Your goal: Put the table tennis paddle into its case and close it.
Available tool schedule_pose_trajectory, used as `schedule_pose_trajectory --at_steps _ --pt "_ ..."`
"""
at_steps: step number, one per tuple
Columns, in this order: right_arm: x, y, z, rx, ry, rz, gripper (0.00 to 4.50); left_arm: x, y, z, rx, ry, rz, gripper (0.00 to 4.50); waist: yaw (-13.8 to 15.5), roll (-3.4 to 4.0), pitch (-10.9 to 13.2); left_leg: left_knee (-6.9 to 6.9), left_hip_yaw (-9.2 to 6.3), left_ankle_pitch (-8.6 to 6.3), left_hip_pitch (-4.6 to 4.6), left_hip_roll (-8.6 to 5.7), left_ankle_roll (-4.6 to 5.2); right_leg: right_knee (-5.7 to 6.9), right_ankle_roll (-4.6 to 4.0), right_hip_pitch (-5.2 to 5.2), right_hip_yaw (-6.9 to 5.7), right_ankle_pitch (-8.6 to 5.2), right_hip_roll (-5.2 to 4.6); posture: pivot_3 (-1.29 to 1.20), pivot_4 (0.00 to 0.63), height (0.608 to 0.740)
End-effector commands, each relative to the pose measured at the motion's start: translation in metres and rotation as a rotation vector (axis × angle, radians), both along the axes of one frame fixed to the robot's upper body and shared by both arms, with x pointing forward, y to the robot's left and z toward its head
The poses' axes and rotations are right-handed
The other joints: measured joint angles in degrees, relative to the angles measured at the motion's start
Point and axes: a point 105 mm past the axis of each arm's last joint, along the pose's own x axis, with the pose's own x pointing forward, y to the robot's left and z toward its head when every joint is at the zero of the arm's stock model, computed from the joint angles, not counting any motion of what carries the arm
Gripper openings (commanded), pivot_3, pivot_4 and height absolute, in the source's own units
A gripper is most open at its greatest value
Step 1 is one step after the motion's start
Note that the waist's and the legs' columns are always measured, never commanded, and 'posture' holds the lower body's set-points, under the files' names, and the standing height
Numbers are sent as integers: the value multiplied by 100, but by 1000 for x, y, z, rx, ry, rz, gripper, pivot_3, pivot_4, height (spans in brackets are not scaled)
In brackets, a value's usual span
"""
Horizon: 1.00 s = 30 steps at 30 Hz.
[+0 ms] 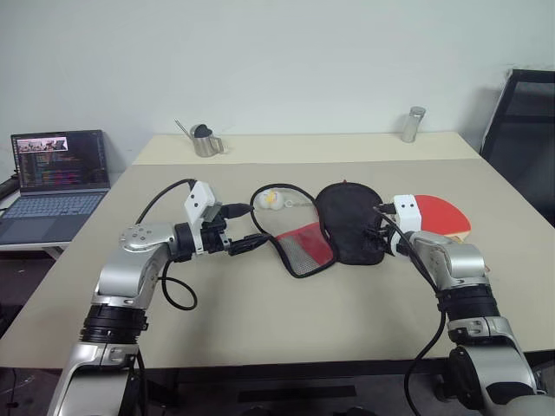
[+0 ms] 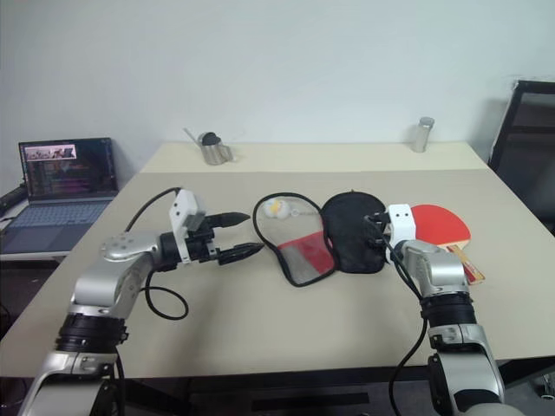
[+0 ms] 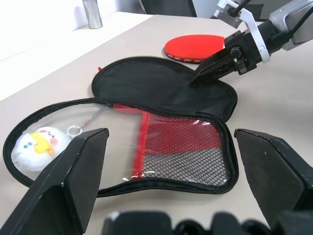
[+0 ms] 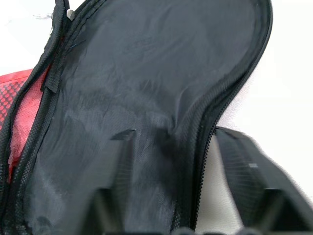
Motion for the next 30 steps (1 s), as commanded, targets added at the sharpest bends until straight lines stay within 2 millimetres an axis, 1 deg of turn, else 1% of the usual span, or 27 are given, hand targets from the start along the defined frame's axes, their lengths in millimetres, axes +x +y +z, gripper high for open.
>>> schedule_pose_trajectory --at_steps 1,2,4,7,12,15,20,24,30 --pt "-4 -16 28 -8 -107 -5 4175 -3 -7 17 -11 -58 -32 4500 10 -1 0 0 -1 0 -2 -1 0 -1 0 0 0 0 0 0 150 740" --pt "-9 -18 37 27 -134 18 4453 -4 -8 17 -15 -59 -36 4500 10 -1 1 1 -1 0 -3 -2 0 -2 0 0 0 0 -1 0 150 740" --pt "-20 -28 53 68 -183 46 4453 -5 -11 18 -26 -59 -43 4500 13 -2 2 0 -2 -1 -5 -2 1 -4 0 0 0 0 -1 0 150 740" --pt "-34 -57 64 -1 -230 23 4453 -6 -18 19 -38 -60 -60 4500 24 -3 2 1 -2 -2 -8 -2 3 -8 1 0 -1 0 -1 0 150 740" --pt "-42 -109 62 -52 -178 -107 4453 -6 -28 22 -43 -66 -94 4500 23 -7 2 5 2 -3 -5 -2 5 -6 2 1 -4 1 -2 0 150 740" --pt "-44 -133 52 -161 -124 -147 4453 -3 -35 23 -32 -70 -121 4500 18 -8 2 6 8 -3 -3 -3 5 -5 2 1 -3 1 -1 0 150 740" --pt "-42 -151 35 -166 -63 -189 4453 -2 -44 23 -29 -73 -153 4500 -1 -11 4 4 18 -4 -3 -6 8 -9 3 0 -3 1 1 0 150 740" --pt "-40 -146 17 -166 -2 -130 4453 -2 -48 23 -23 -76 -165 4500 -3 -13 6 5 19 -4 -3 -5 8 -7 3 0 -3 1 1 0 150 740" --pt "-31 -149 7 -188 32 -118 4453 0 -44 25 -19 -84 -155 4500 -4 -13 6 7 20 -4 -3 -4 8 -8 6 0 -3 3 0 0 150 740"
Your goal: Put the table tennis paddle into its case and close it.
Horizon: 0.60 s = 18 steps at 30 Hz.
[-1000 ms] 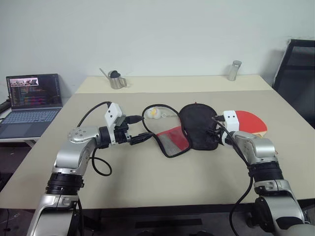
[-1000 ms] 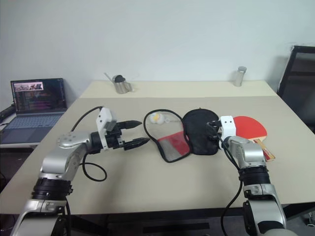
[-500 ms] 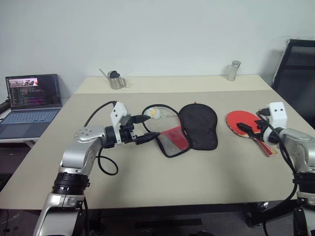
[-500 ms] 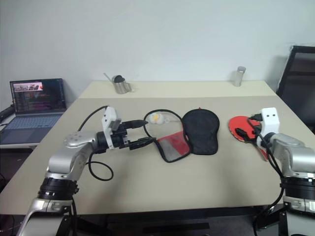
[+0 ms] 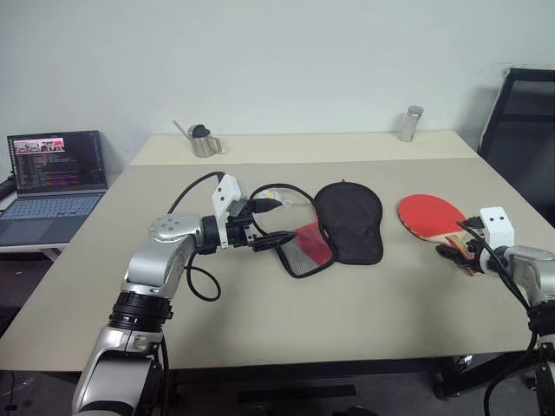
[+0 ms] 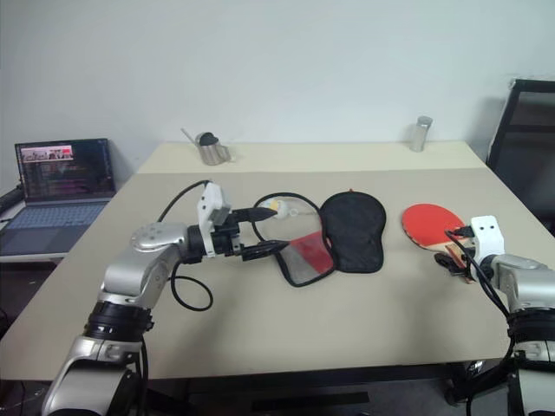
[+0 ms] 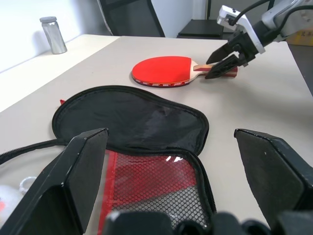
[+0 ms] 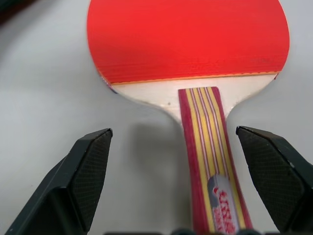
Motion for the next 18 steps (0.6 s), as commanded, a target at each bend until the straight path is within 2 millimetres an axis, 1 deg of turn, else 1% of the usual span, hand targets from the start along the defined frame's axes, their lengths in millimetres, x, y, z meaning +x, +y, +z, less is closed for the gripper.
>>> schedule_pose_trajectory --at_steps 1,5,9,12,15,18 --pt "8 -2 11 -26 -31 24 4453 0 -1 16 -2 -61 -8 4500 -1 0 0 0 1 0 0 0 0 0 0 0 0 0 0 0 150 740" --pt "13 -4 7 -25 21 37 4453 1 1 16 2 -63 0 4500 -4 -1 1 0 2 0 0 0 0 0 0 -1 2 0 0 0 150 740" --pt "16 -7 5 27 63 25 4453 1 3 15 6 -64 10 4500 -5 -1 1 0 1 0 0 0 0 1 0 0 1 0 0 0 150 740" --pt "16 -8 3 31 82 26 4453 0 4 14 8 -64 16 4500 -4 -1 1 -1 2 0 0 0 0 1 0 0 2 0 0 0 150 740" --pt "18 -8 0 44 91 17 3846 0 6 14 10 -64 24 4500 -5 -1 1 1 2 0 0 0 0 1 0 1 2 1 0 0 150 740" --pt "17 -5 -4 44 113 28 2809 0 8 13 14 -64 37 4500 -7 -1 1 1 2 0 1 0 0 3 0 1 2 1 0 0 150 740"
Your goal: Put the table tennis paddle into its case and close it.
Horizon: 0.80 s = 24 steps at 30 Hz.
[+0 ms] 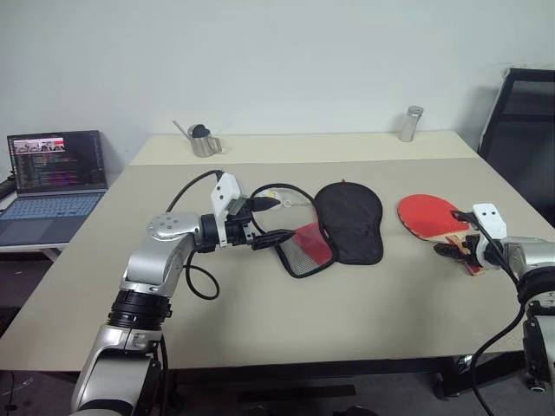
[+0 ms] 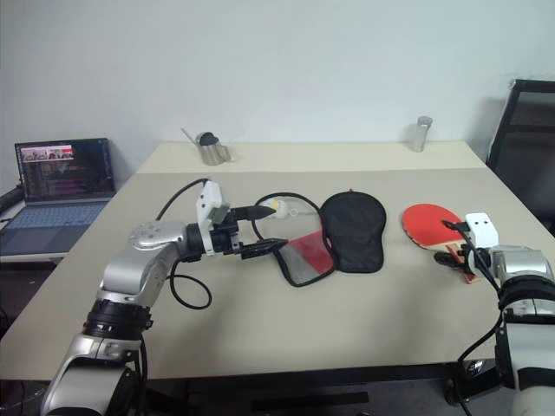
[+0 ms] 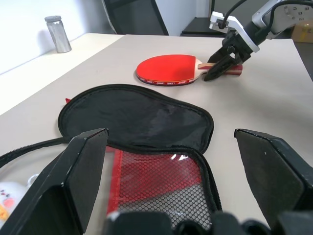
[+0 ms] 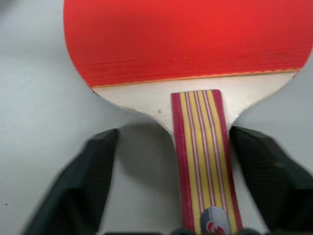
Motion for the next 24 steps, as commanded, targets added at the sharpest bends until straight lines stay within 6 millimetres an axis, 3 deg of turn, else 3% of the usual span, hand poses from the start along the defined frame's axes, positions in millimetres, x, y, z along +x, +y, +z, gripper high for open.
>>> schedule_pose_trajectory --at_steps 1,5,9,16,19,24 --pt "1 4 3 18 4 21 2448 -2 8 12 7 -58 26 4500 -5 0 0 0 0 0 1 0 0 0 0 0 0 0 0 0 150 740" --pt "-2 1 -1 47 13 -12 1072 1 24 11 6 -56 93 4500 -13 0 0 -2 2 0 5 4 0 2 0 0 2 0 2 0 150 740" --pt "-1 -6 6 55 -24 -67 1060 -3 35 7 14 -42 119 4500 -6 0 0 -2 1 0 5 5 0 3 0 0 1 0 2 0 150 740" --pt "5 -12 41 54 -152 -114 1060 -7 40 8 12 -42 147 4500 7 1 1 3 0 0 4 -3 0 2 6 2 6 4 -6 0 150 740" --pt "7 0 64 61 -207 -65 1060 -9 43 7 13 -39 159 4500 4 1 1 -2 -1 0 4 -1 0 1 6 -2 10 4 -6 0 150 740" --pt "3 41 94 138 -265 27 1060 -11 41 7 8 -36 158 4500 -11 3 2 -3 -3 0 4 6 0 5 6 -7 11 4 -1 0 150 740"
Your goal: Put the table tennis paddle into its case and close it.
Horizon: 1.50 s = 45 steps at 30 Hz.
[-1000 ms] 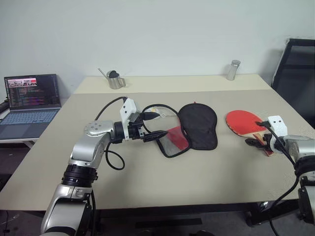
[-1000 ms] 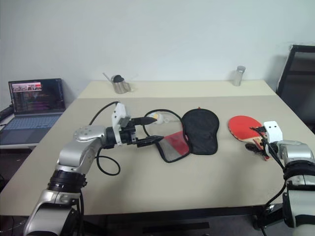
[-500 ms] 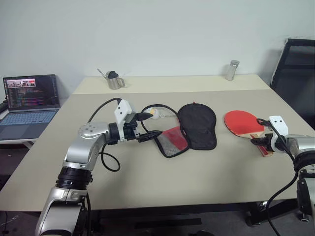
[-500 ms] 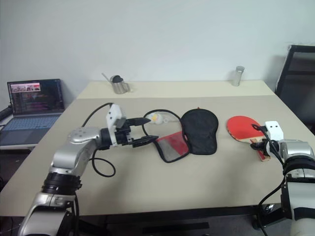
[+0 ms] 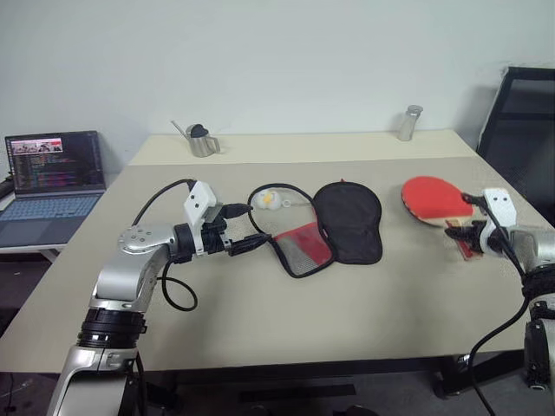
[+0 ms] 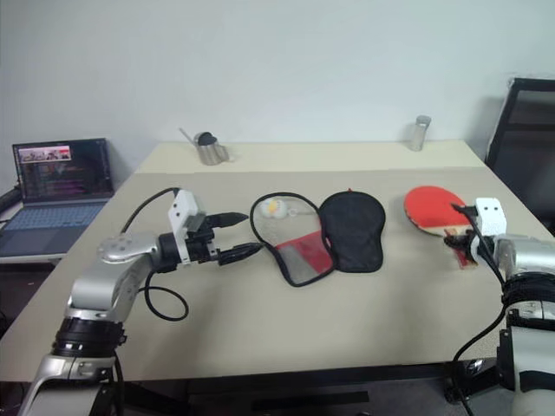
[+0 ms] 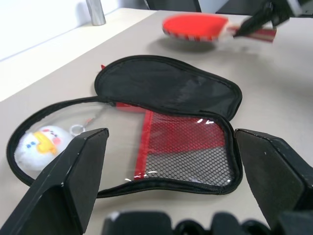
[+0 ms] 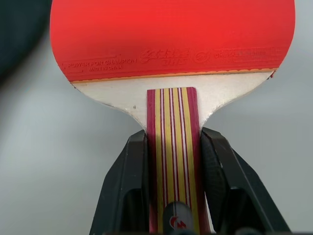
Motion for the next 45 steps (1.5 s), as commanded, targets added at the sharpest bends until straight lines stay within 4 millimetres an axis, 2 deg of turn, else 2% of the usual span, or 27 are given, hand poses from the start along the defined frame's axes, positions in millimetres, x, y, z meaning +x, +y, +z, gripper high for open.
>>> schedule_pose_trajectory --at_steps 1,3,7,9,12,17,26,40,42,45 --pt "-2 32 40 53 -119 79 1060 -6 0 18 -15 -60 -9 4500 3 -1 0 0 -1 0 0 2 0 1 0 1 -2 0 1 0 150 740" --pt "-4 64 44 85 -128 140 1060 -7 -3 18 -23 -56 -18 4500 3 -1 -1 2 -4 0 0 2 0 1 0 2 -4 0 2 0 150 740" --pt "-5 112 41 131 -130 191 1060 -7 -6 18 -29 -53 -26 4500 7 0 -1 2 -7 0 2 7 0 4 -1 1 -1 0 5 0 150 740" --pt "-2 131 39 160 -129 186 1060 -7 -7 19 -31 -55 -29 4500 14 0 0 2 -9 0 0 4 0 4 -1 1 -2 0 4 0 150 740" --pt "4 148 31 183 -118 164 1060 -6 -8 20 -32 -58 -31 4500 31 -1 -1 2 -10 0 -3 -3 0 1 -1 1 -2 1 1 0 150 740" --pt "17 163 19 211 -108 93 1060 -6 -9 19 -28 -63 -32 4500 37 -1 -1 2 -10 0 -5 -6 0 1 -1 1 -3 1 -1 0 150 740" --pt "30 173 -11 153 -76 43 1060 -6 -10 19 -24 -69 -27 4500 5 0 0 0 -7 0 -5 -4 0 1 -1 -2 -1 1 1 0 150 740" --pt "38 176 -22 89 -69 19 1060 -6 -9 16 -20 -64 -27 4500 1 0 0 -1 -9 0 -5 -3 0 2 -1 -3 1 1 2 0 150 740" --pt "37 179 -20 91 -70 30 1771 -5 -9 16 -19 -63 -25 4500 1 0 0 -1 -10 0 -5 -2 0 2 -1 -3 1 1 2 0 150 740" --pt "35 184 -14 103 -83 50 2583 -5 -7 15 -19 -61 -18 4500 1 0 0 -1 -10 0 -5 -2 0 2 -1 -3 1 0 2 0 150 740"
